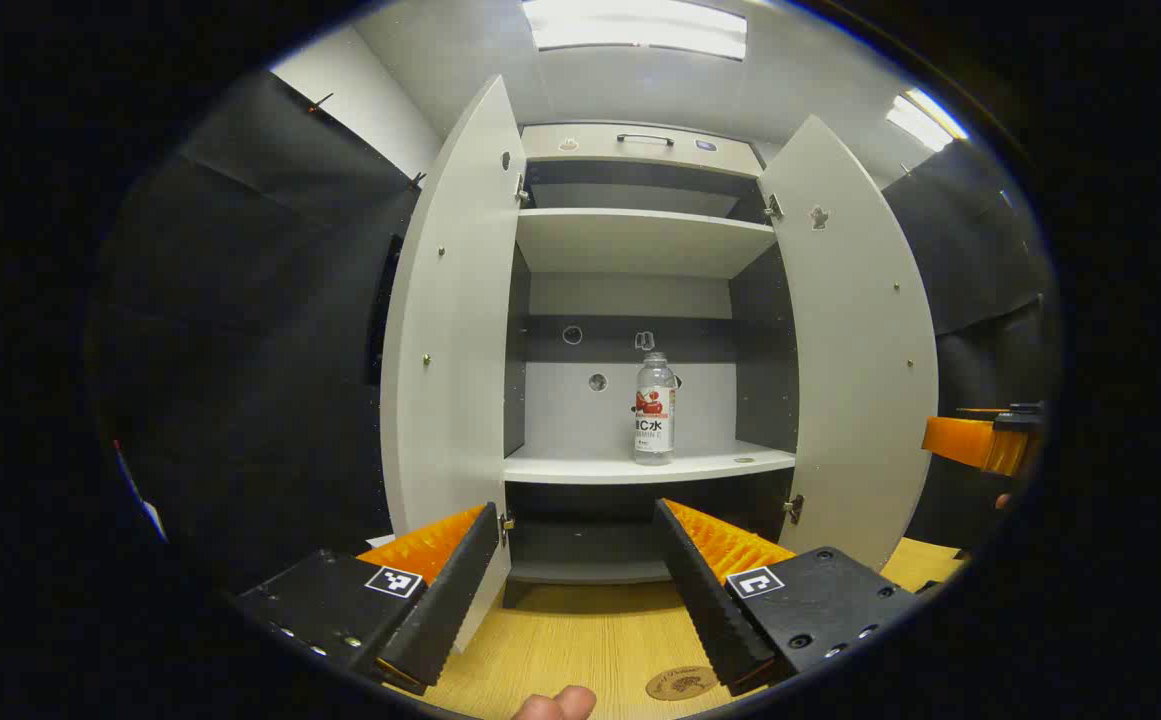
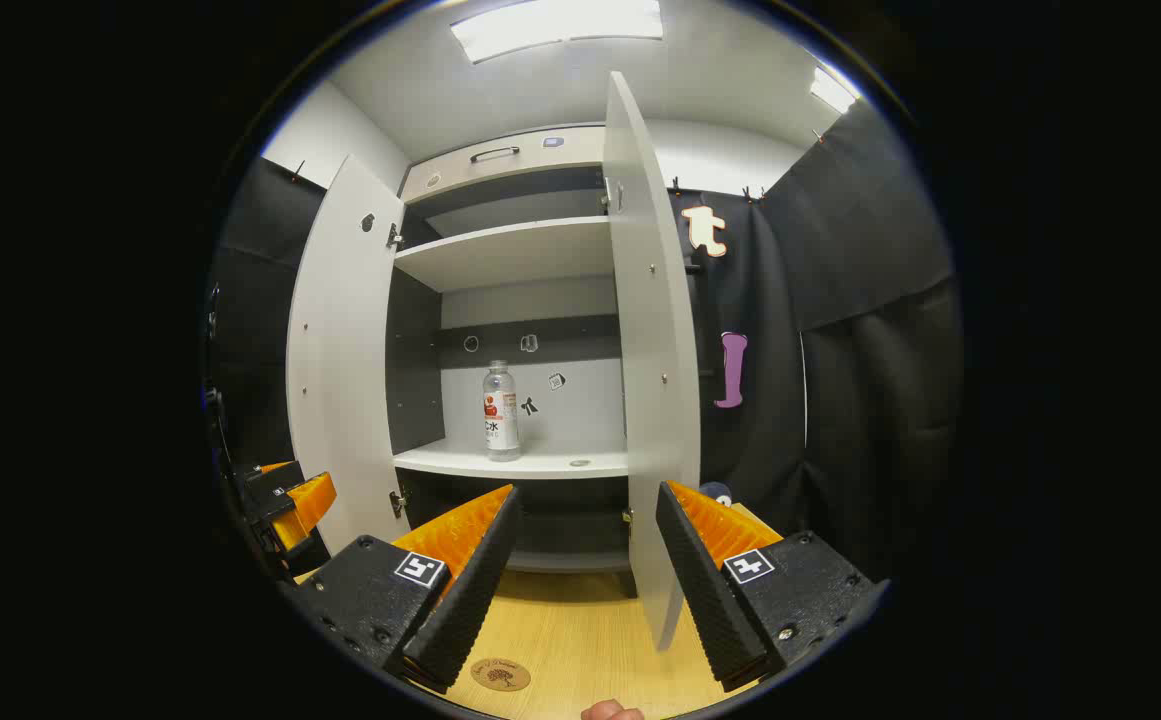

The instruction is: Grasp the bottle in the cabinet with the left hand and place it on the coaster, then close the right door with the right hand and the left door with the left hand.

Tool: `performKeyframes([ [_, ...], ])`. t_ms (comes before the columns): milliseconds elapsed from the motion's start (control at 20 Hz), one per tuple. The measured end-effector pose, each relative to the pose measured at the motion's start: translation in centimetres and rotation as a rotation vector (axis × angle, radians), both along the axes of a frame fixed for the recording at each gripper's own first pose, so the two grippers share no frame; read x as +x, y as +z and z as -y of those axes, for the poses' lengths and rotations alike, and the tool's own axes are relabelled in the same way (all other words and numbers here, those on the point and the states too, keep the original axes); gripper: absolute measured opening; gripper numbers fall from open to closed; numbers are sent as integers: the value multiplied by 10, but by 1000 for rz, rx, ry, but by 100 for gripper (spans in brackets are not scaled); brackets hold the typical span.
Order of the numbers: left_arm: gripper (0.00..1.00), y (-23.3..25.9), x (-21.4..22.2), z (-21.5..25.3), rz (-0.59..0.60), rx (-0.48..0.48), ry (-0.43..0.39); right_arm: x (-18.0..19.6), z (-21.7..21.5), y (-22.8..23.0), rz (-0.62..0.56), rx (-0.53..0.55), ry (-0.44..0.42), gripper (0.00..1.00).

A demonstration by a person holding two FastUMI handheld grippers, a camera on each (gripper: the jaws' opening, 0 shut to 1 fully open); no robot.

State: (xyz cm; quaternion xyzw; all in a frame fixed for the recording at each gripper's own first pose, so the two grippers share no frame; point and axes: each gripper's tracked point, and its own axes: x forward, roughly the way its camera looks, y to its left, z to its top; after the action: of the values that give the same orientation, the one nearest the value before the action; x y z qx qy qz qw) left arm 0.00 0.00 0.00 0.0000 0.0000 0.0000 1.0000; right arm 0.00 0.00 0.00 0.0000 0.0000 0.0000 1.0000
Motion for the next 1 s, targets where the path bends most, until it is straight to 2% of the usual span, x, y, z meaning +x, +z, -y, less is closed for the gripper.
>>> performKeyframes([
  [650, 95, -3, 11, -13, -12, 3, 25, 14, -15, -14, -27, -14, 23, 84],
  [1000, 95, 16, 43, 1, 6, -27, -23, 13, -14, -15, -29, -19, 21, 83],
])
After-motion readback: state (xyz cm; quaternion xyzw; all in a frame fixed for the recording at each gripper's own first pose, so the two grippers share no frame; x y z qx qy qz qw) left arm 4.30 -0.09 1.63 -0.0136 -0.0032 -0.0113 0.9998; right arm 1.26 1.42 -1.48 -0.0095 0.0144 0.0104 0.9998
